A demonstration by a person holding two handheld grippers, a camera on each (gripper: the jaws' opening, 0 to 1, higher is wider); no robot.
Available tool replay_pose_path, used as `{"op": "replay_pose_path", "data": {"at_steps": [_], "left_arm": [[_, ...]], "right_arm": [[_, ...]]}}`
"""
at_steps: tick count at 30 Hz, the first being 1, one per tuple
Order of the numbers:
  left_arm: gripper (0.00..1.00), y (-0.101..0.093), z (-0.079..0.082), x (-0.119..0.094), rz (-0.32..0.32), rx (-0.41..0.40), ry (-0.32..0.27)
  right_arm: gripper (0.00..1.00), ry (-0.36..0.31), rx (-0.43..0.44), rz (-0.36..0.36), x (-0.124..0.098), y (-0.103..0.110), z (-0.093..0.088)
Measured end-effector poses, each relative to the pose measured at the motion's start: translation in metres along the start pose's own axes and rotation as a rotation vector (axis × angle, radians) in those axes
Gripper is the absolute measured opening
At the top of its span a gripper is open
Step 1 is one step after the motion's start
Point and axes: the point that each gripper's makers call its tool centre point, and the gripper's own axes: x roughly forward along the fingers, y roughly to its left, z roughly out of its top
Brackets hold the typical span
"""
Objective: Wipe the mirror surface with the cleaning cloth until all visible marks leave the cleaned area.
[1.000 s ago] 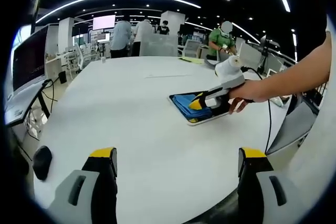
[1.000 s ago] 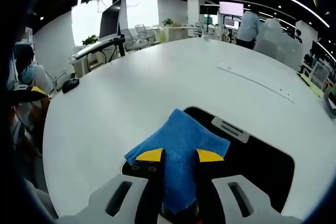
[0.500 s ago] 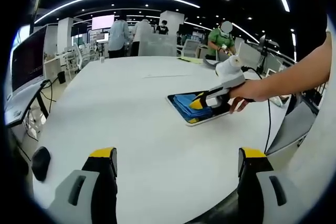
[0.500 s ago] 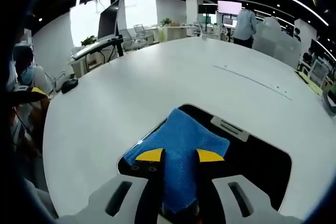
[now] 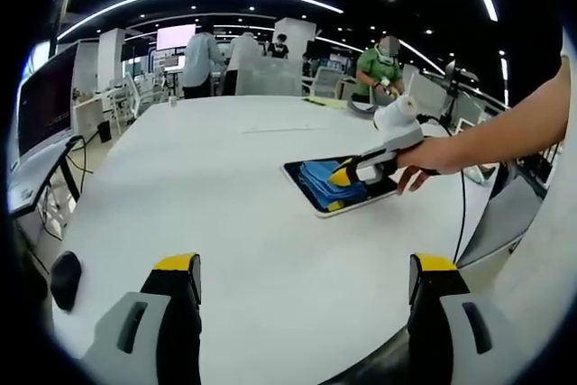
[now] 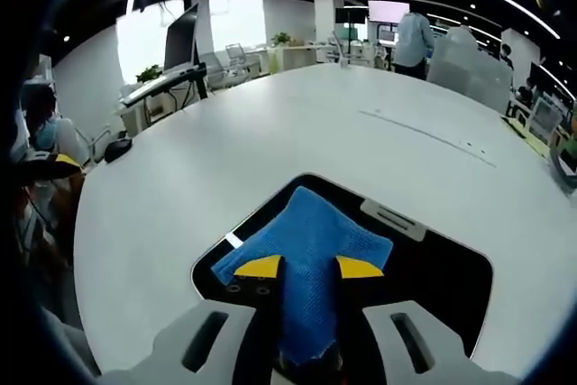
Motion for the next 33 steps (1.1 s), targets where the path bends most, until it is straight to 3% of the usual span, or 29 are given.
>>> {"op": "replay_pose_path", "data": {"at_steps": [33], "left_arm": [[0.97, -0.012, 0.002, 0.002, -0.011, 0.005, 0.002]], "right_arm": [[0.18, -0.009, 0.017, -0.012, -0.014, -0.023, -0.012]]}}
